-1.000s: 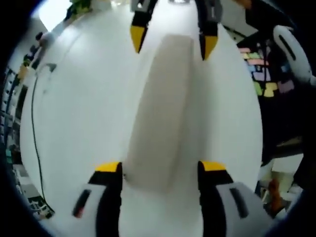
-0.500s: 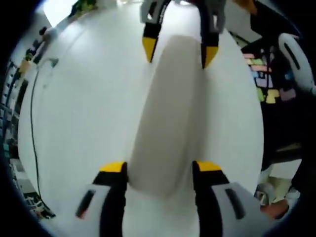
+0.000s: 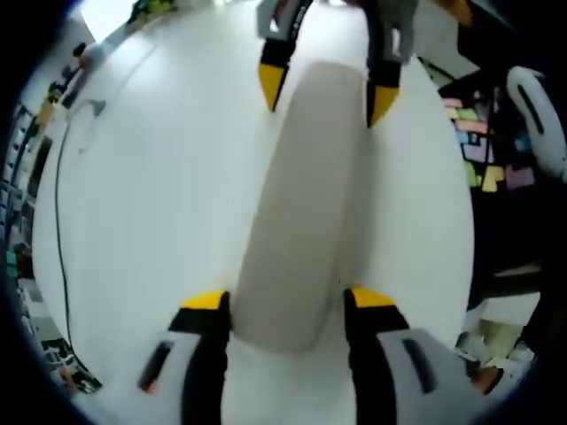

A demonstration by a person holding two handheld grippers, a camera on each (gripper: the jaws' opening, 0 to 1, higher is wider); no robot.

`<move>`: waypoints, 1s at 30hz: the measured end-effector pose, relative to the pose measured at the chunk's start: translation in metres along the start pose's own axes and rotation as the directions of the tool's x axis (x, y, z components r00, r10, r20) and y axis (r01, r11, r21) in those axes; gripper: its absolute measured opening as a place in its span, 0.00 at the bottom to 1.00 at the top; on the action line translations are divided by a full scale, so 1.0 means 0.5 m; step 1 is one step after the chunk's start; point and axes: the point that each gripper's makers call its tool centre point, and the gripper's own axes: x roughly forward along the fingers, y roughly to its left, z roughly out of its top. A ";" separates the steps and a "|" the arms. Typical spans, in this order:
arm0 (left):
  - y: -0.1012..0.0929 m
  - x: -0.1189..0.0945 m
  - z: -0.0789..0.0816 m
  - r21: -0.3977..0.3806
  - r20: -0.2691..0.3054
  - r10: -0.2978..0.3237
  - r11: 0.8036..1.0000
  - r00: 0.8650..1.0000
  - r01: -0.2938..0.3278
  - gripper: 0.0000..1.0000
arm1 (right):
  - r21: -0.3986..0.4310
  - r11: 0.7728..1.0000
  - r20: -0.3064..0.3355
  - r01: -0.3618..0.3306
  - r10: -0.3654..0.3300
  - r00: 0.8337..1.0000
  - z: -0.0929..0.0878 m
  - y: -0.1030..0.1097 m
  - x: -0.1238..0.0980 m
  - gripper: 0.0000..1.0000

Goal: Arrange the utensils inside the cutlery case until each visible utensil rests in its matching compartment.

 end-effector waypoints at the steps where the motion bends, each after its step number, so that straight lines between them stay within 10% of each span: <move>1: 0.001 -0.001 0.001 0.002 0.007 -0.001 1.000 1.000 0.001 0.51 | -0.003 1.000 0.002 -0.001 0.001 1.000 0.000 0.001 0.000 0.54; 21: 0.000 -0.003 0.009 0.030 0.050 -0.015 0.999 0.999 0.014 0.45 | -0.006 1.000 -0.007 -0.006 0.006 1.000 0.000 0.004 0.003 0.43; 30: 0.013 -0.014 0.062 0.043 0.101 0.000 0.999 0.995 -0.005 0.44 | -0.018 1.000 0.016 0.013 -0.013 1.000 -0.027 -0.019 -0.043 0.43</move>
